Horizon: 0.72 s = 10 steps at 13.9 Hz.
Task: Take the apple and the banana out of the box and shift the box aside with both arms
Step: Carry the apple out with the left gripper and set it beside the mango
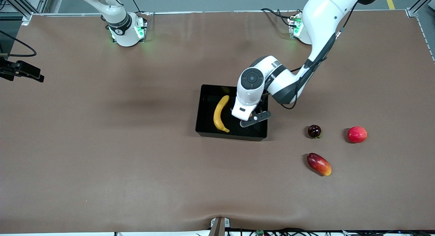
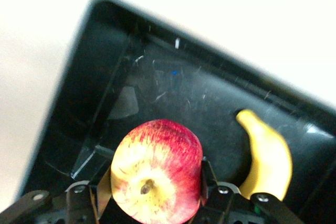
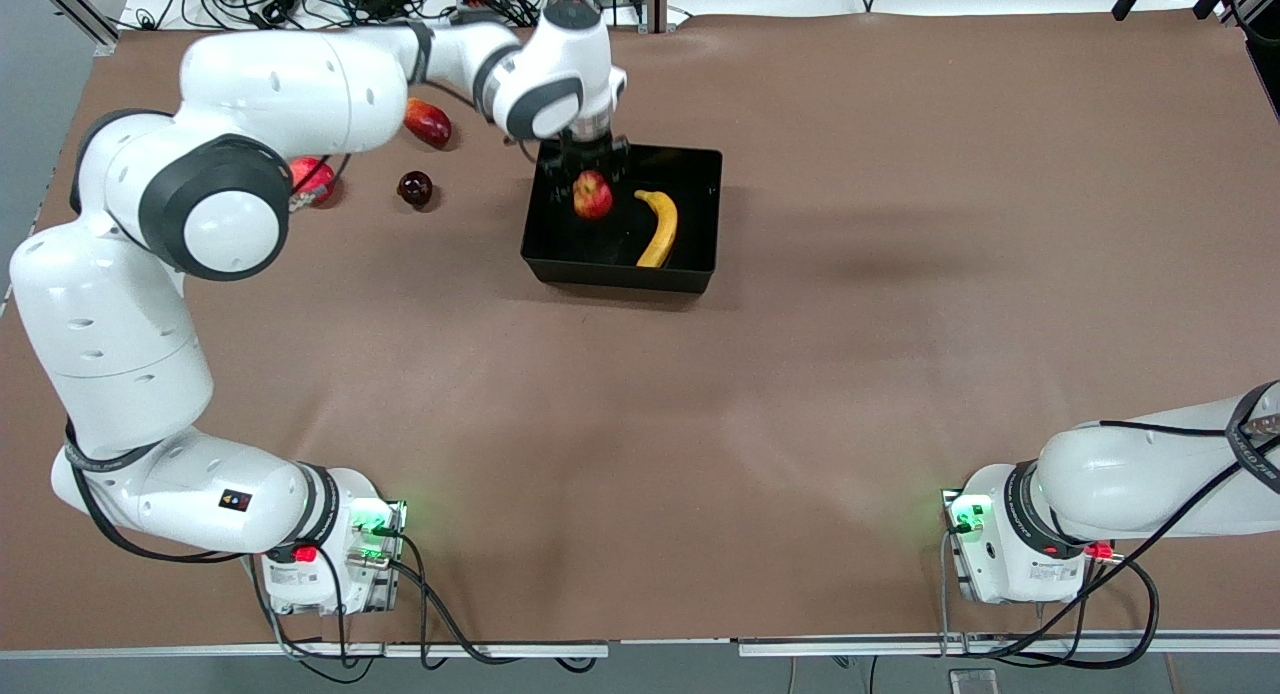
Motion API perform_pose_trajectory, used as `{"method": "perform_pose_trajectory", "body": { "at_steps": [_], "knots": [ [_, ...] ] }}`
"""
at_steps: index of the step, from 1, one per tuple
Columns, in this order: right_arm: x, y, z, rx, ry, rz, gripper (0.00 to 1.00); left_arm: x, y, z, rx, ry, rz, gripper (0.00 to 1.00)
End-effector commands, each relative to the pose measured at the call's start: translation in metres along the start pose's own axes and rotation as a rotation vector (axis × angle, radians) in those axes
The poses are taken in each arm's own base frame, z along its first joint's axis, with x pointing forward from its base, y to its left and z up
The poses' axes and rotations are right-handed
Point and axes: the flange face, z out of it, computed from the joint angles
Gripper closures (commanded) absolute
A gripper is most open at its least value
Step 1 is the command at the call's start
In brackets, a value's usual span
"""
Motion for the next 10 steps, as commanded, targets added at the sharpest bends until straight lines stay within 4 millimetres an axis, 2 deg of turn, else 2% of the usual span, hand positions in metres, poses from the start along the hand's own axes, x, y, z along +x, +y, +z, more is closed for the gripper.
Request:
{"method": "perform_pose_trajectory", "body": {
  "at_steps": [1,3,6,9,10],
  "knots": [
    [0.001,0.002,-0.004,-0.003,0.000,0.005,0.00,0.035,-0.018,-0.064,0.026,0.050,0.010,1.00],
    [0.001,0.004,-0.004,-0.003,0.002,0.007,0.00,0.075,-0.051,-0.088,0.014,0.069,0.056,1.00],
    [0.001,0.003,-0.005,-0.003,0.003,0.005,0.00,0.138,-0.111,-0.102,0.001,0.070,0.115,1.00],
    [0.001,0.003,-0.005,-0.003,0.003,0.005,0.00,0.187,-0.169,-0.101,-0.011,0.049,0.154,1.00],
    [0.001,0.003,-0.004,-0.003,0.002,0.005,0.00,0.199,-0.183,-0.094,-0.003,0.045,0.177,1.00]
  ]
}}
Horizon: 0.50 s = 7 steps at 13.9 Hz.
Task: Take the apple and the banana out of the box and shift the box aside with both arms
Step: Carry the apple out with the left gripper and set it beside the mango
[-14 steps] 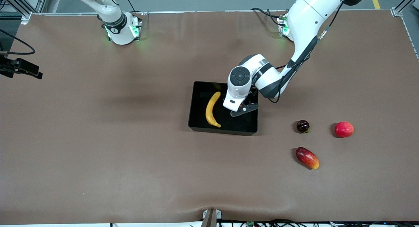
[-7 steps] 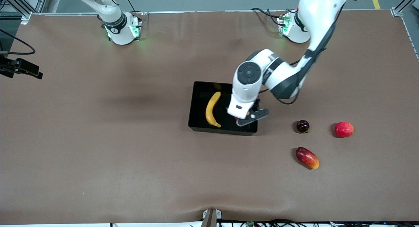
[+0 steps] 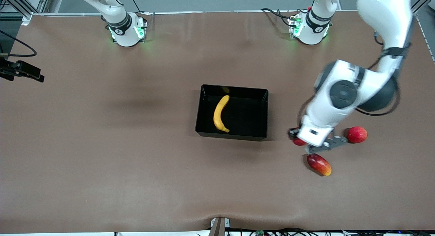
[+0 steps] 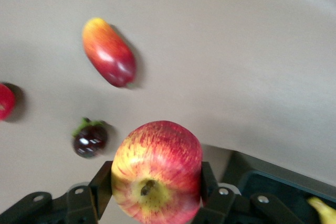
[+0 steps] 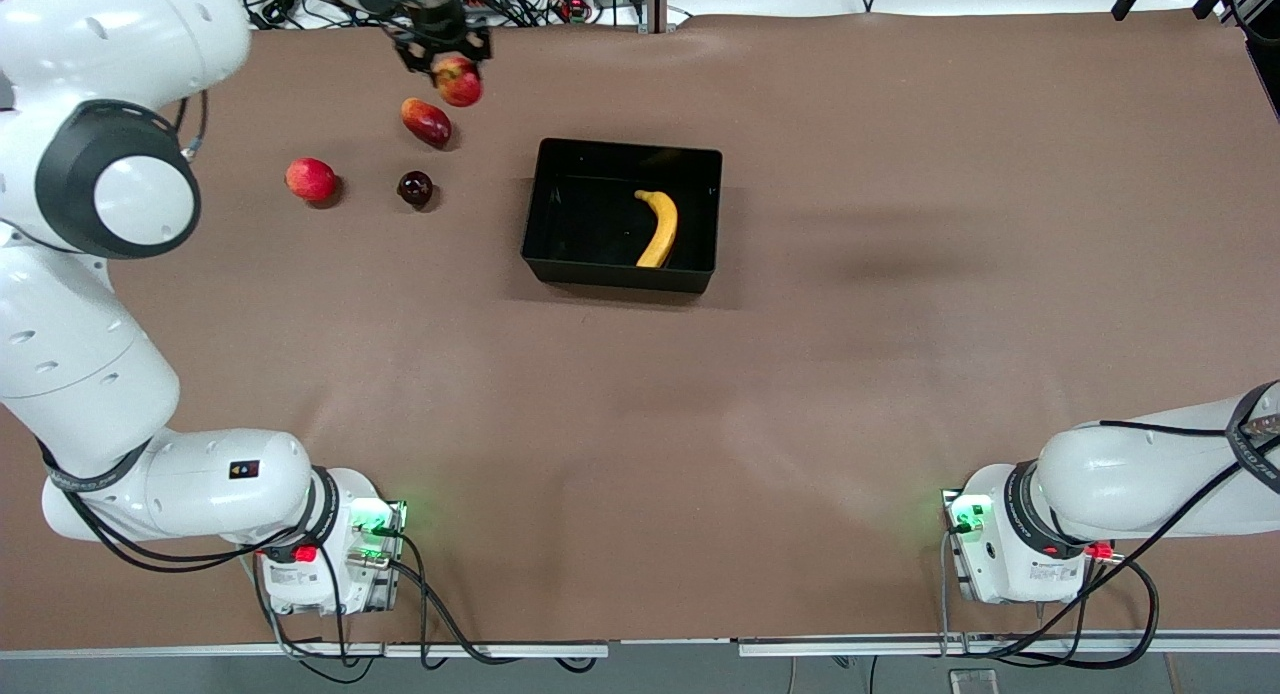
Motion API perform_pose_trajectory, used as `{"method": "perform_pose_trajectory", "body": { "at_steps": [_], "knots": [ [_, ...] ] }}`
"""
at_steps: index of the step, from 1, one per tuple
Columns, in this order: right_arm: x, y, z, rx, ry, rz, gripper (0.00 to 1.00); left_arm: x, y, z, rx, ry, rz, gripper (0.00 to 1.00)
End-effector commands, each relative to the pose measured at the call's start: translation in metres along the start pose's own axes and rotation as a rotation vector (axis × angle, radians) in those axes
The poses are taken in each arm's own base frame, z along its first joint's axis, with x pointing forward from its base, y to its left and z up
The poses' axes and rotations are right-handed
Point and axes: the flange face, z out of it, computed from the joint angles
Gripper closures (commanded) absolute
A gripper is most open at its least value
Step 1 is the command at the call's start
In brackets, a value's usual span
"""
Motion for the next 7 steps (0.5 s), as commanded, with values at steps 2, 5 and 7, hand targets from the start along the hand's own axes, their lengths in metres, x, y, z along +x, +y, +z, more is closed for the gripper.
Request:
{"method": "perform_pose_trajectory", "body": {
  "at_steps": [2,5,7],
  "knots": [
    [0.001,0.004,-0.004,-0.003,0.000,0.007,0.00,0.028,-0.054,0.017,0.002,-0.024,0.075,1.00],
    [0.001,0.005,-0.004,-0.003,0.001,0.009,0.00,0.054,-0.099,0.056,0.046,-0.003,0.139,1.00],
    [0.001,0.005,-0.004,-0.003,0.001,0.009,0.00,0.064,-0.110,0.088,0.071,0.028,0.168,1.00]
  ]
}}
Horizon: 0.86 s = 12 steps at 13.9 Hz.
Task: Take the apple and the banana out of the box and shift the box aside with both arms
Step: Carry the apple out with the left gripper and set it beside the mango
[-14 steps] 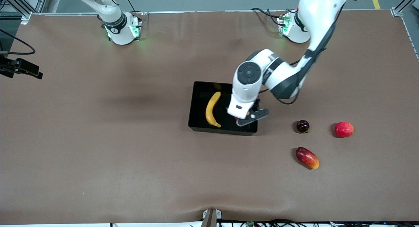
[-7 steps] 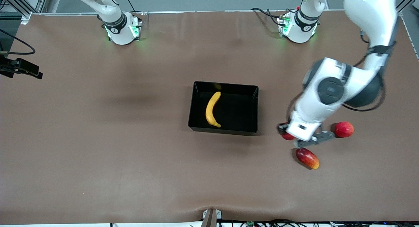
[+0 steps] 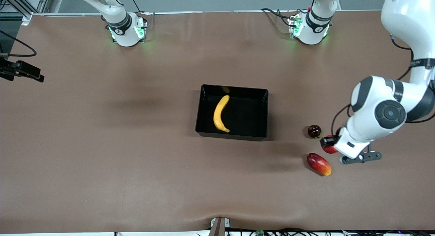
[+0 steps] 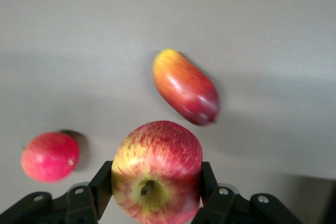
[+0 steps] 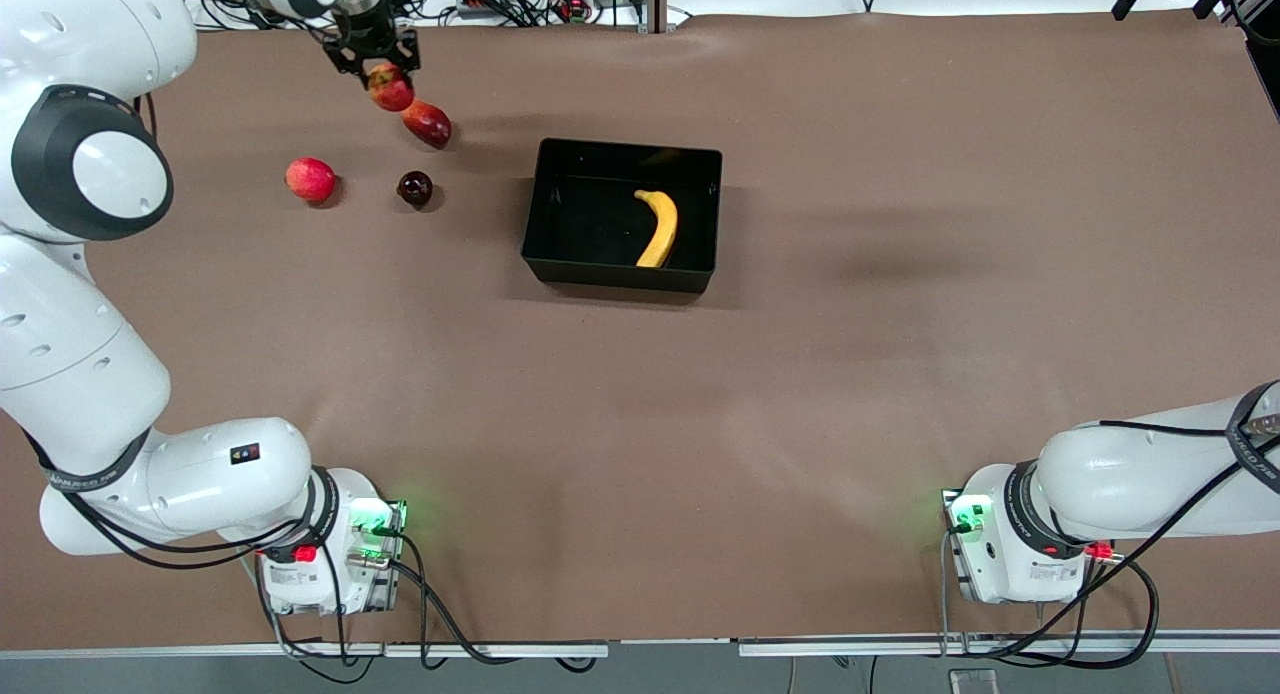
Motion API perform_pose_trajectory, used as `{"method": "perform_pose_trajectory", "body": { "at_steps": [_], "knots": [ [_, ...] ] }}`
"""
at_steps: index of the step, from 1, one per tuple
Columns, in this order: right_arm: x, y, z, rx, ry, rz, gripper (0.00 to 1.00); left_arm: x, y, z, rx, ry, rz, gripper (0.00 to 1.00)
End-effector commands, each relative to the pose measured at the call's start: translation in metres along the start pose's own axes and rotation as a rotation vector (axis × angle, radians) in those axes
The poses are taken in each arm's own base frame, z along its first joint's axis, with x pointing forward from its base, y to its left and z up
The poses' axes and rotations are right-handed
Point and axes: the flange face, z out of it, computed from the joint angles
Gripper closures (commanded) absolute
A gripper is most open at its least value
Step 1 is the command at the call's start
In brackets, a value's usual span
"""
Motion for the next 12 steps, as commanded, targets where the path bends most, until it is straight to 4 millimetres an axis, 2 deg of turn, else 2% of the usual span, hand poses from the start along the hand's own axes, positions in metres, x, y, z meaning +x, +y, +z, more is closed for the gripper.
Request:
{"method": "perform_pose_trajectory", "body": {
  "at_steps": [1,3,5,7,9,12],
  "knots": [
    [0.001,0.004,-0.005,-0.003,0.003,0.008,0.00,0.010,-0.010,0.038,0.030,0.042,0.050,1.00],
    [0.001,0.004,-0.004,-0.003,0.001,0.008,0.00,0.013,-0.027,0.061,0.040,0.034,0.044,1.00],
    [0.001,0.004,-0.004,-0.003,0.003,0.008,0.00,0.009,-0.030,0.072,0.039,0.016,0.056,1.00],
    [0.002,0.005,-0.003,-0.003,0.001,0.010,0.00,0.006,-0.036,0.093,0.032,-0.016,0.048,1.00],
    [0.003,0.004,-0.001,-0.004,-0.004,0.008,0.00,0.003,-0.048,0.109,0.034,-0.043,0.034,1.00],
    [0.003,0.007,-0.001,-0.002,-0.004,0.013,0.00,0.003,-0.053,0.125,0.029,-0.049,0.031,1.00]
  ]
}}
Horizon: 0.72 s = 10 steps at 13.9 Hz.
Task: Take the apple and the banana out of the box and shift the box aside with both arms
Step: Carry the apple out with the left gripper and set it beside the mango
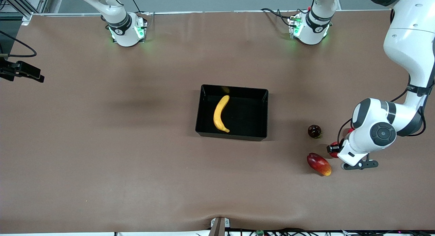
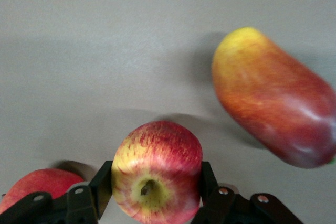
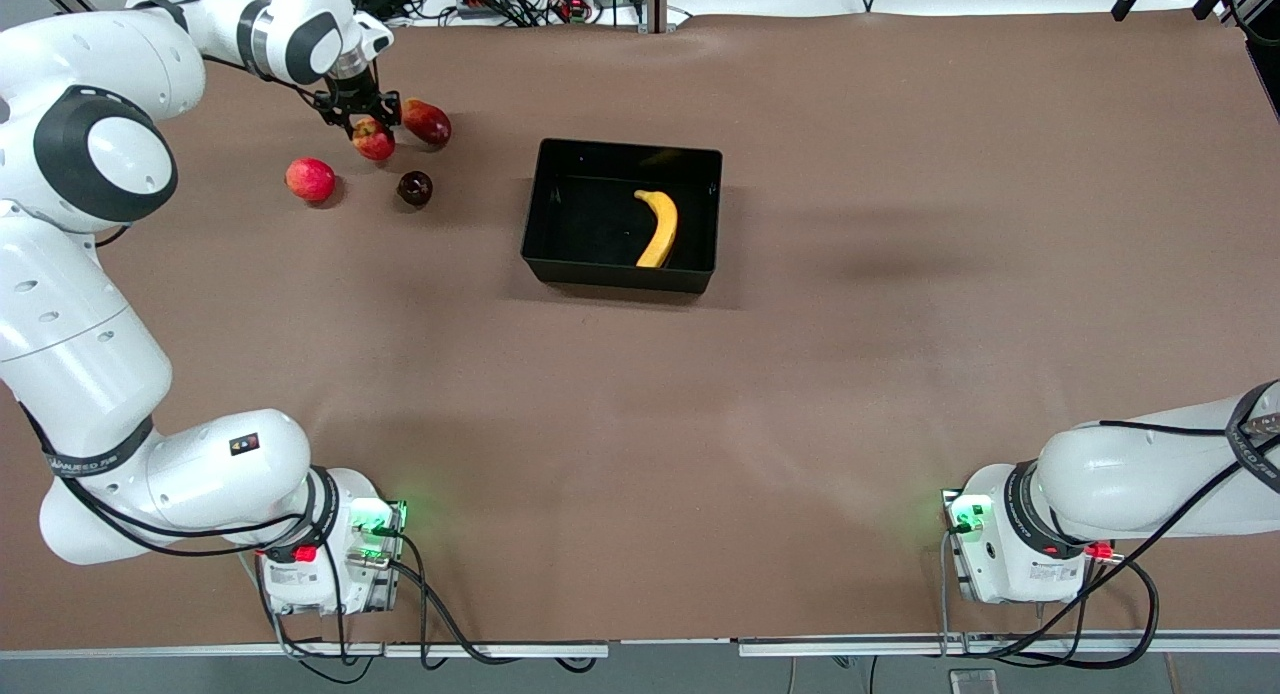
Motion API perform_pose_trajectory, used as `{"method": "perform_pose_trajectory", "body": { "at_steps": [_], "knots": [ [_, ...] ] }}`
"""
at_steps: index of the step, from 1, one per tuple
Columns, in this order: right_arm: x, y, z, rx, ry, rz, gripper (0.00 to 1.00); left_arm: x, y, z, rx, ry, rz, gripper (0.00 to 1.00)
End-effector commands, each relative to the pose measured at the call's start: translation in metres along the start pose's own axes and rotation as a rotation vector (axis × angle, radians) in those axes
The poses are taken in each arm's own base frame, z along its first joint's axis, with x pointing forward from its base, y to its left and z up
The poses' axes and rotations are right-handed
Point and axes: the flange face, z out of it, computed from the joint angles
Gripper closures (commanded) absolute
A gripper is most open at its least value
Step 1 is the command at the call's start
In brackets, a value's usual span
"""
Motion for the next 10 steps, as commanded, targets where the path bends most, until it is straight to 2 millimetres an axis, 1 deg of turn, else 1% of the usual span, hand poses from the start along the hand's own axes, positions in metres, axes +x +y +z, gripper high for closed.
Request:
{"method": "perform_pose_trajectory", "body": {
  "at_steps": [1,2,4,5,6,7,8,10],
  "knots": [
    [0.002,0.006,-0.003,-0.002,-0.001,0.012,0.00,0.001,-0.003,0.011,-0.003,0.011,0.014,1.00],
    [0.002,0.006,-0.003,-0.002,0.000,0.012,0.00,0.000,-0.004,0.017,-0.006,0.003,0.012,1.00],
    [0.002,0.006,-0.003,-0.002,-0.001,0.012,0.00,0.000,-0.004,0.022,-0.010,-0.004,0.010,1.00],
    [0.002,0.006,-0.003,-0.002,-0.001,0.012,0.00,0.001,-0.005,0.024,-0.008,-0.005,0.009,0.73],
    [0.002,0.006,-0.003,-0.002,0.000,0.012,0.00,0.001,-0.007,0.024,-0.005,-0.005,0.007,0.03],
    [0.002,0.006,-0.003,-0.002,0.000,0.012,0.00,0.001,-0.008,0.020,-0.002,0.000,0.008,0.00],
    [0.002,0.006,-0.003,-0.002,0.000,0.012,0.00,0.002,-0.009,0.013,0.001,0.006,0.006,0.00],
    [0.002,0.006,-0.003,-0.002,0.000,0.012,0.00,0.002,-0.002,-0.008,0.005,0.023,0.012,0.00]
  ]
}}
